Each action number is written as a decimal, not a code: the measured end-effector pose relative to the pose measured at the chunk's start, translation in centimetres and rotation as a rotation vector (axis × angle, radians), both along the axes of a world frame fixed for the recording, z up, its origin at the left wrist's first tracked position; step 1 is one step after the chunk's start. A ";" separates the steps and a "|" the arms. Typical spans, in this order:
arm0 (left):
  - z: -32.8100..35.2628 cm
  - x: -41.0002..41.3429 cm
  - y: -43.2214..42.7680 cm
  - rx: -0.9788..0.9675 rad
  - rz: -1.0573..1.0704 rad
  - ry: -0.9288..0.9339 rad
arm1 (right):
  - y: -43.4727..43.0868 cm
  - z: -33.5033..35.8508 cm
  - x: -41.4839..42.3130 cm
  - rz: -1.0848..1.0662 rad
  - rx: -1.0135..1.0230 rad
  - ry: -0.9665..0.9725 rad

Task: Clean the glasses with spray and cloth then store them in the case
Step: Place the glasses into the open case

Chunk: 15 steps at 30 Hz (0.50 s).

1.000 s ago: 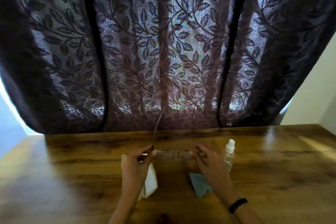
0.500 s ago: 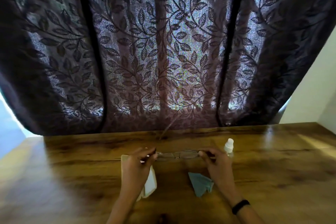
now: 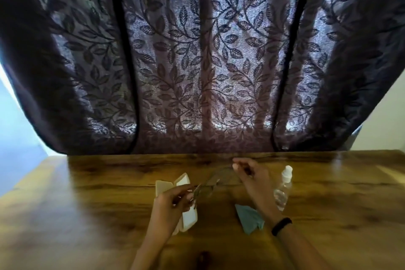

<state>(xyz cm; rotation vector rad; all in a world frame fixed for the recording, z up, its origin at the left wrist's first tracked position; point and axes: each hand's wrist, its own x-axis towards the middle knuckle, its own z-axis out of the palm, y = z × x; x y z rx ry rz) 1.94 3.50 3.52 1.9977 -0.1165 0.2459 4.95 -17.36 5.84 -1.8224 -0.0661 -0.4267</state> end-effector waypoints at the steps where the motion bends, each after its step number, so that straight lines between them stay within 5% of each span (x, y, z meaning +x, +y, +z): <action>1: -0.1 -0.2 0.4 -0.027 0.015 0.003 | 0.7 0.2 0.3 0.046 -0.012 0.000; 9: -0.6 -1.6 3.3 -0.082 0.028 0.045 | 6.7 2.0 4.0 0.250 -0.050 -0.026; 15: -1.4 -2.3 3.4 -0.113 0.071 0.133 | 10.0 2.1 6.2 0.421 -0.314 0.063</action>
